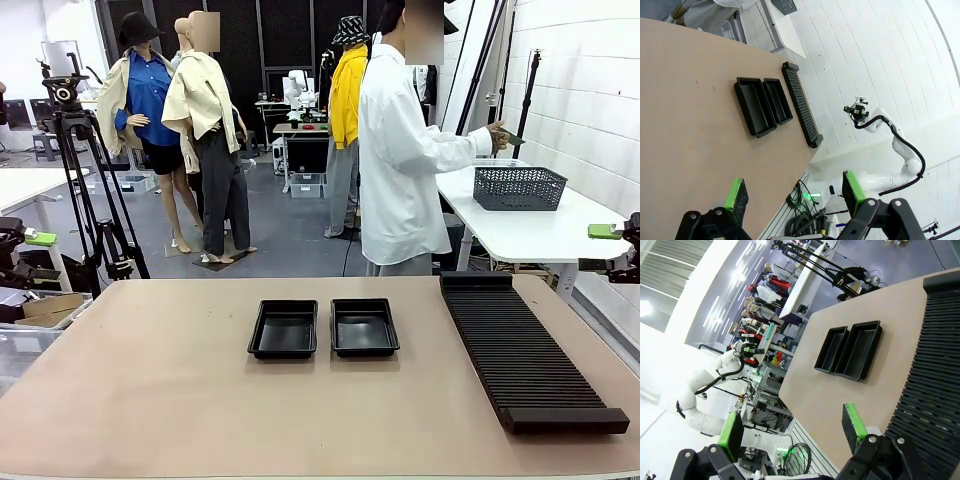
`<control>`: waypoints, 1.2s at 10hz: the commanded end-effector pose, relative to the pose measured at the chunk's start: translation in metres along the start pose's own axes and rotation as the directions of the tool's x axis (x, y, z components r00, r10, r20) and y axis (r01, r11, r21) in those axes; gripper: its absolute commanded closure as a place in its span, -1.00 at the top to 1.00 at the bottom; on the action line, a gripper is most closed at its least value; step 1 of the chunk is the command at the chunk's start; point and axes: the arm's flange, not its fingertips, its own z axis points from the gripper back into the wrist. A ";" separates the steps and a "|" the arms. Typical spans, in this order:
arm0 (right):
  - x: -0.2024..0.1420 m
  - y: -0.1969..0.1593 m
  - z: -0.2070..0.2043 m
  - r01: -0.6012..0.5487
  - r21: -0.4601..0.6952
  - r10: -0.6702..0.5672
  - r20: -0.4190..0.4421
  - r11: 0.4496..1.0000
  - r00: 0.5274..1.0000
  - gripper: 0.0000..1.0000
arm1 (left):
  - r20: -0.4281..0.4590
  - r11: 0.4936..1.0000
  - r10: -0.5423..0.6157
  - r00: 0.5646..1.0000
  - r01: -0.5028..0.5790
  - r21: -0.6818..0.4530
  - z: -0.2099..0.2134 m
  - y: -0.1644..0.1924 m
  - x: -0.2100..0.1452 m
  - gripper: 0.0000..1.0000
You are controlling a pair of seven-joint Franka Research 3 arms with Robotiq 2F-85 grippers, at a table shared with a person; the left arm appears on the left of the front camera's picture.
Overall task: Inspect and transfer BCBs to ESD trays.
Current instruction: Pick up the Blank PCB from the PCB Rack and place it in the left ESD tray.
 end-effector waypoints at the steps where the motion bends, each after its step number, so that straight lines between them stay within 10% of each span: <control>1: -0.002 0.000 -0.001 0.002 0.011 -0.002 0.005 1.000 1.000 1.00 | 0.008 1.000 0.007 1.000 -0.007 0.005 0.001 -0.003 -0.001 1.00; 12: -0.002 0.000 -0.001 0.002 0.011 -0.002 0.005 1.000 1.000 1.00 | 0.008 1.000 0.007 1.000 -0.007 0.005 0.001 -0.003 -0.001 1.00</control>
